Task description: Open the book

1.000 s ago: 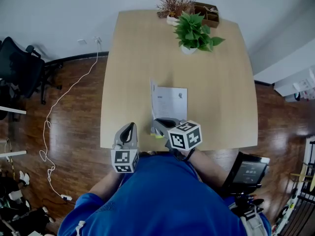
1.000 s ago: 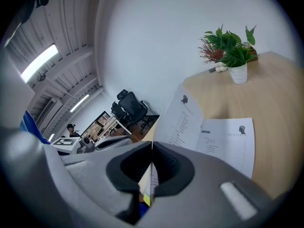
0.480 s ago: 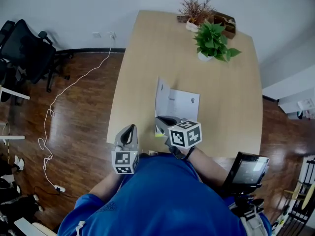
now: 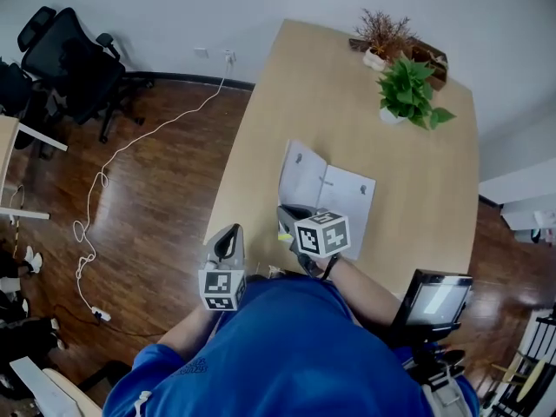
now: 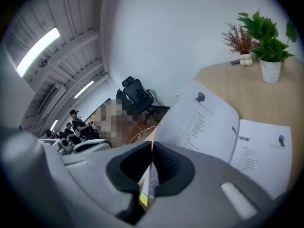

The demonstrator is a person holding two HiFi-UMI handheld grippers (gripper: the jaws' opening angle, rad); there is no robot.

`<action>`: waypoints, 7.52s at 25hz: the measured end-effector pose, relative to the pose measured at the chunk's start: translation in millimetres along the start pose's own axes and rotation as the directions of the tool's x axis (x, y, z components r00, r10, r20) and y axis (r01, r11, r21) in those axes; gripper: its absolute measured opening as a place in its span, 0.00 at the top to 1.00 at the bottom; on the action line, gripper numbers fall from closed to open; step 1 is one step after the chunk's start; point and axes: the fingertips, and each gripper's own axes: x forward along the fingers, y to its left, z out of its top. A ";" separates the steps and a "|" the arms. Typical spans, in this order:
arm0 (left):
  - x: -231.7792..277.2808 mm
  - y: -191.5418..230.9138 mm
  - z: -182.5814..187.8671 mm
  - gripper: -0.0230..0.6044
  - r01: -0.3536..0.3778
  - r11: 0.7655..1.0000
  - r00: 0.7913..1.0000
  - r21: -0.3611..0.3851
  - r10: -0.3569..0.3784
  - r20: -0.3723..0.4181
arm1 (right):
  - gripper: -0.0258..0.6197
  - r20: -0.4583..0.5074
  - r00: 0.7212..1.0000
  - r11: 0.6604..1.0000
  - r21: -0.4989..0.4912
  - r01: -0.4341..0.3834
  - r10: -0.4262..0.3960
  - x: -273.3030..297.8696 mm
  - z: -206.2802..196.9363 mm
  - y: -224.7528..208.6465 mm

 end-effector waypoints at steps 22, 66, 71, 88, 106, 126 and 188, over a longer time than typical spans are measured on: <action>-13.4 38.3 -22.5 0.95 -0.095 0.995 0.994 -0.023 0.093 -0.057 | 0.93 -0.137 0.989 0.998 -0.041 0.045 -0.050 91.0 -38.0 -15.5; 2.4 50.1 -18.8 0.95 -0.044 0.999 0.995 0.010 0.045 -0.087 | 0.68 -0.275 0.960 0.997 -0.069 0.043 -0.061 129.0 -60.2 -17.2; 5.1 50.6 -18.1 0.95 -0.040 0.999 0.995 0.009 0.040 -0.086 | 0.68 -0.270 0.961 0.997 -0.063 0.046 -0.061 128.7 -59.4 -17.5; 12.5 42.4 -8.9 0.95 -0.001 1.000 0.998 0.022 0.002 -0.070 | 0.69 -0.195 0.979 0.993 -0.114 0.041 -0.063 111.5 -42.1 -3.6; 35.5 -1.1 0.6 0.95 0.166 0.984 0.986 0.067 -0.163 -0.045 | 0.96 -0.031 0.980 0.971 -0.141 0.193 -0.199 36.9 -29.5 -9.3; 3.3 -155.2 6.3 0.95 0.330 0.934 0.943 0.138 -0.334 0.000 | 0.96 0.319 0.883 0.915 -0.096 0.392 -0.345 -165.3 -69.1 -13.1; -170.7 -211.0 -18.4 0.95 0.324 0.928 0.933 0.182 -0.346 0.104 | 0.96 0.506 0.772 0.854 -0.121 0.506 -0.385 -284.2 -179.7 93.0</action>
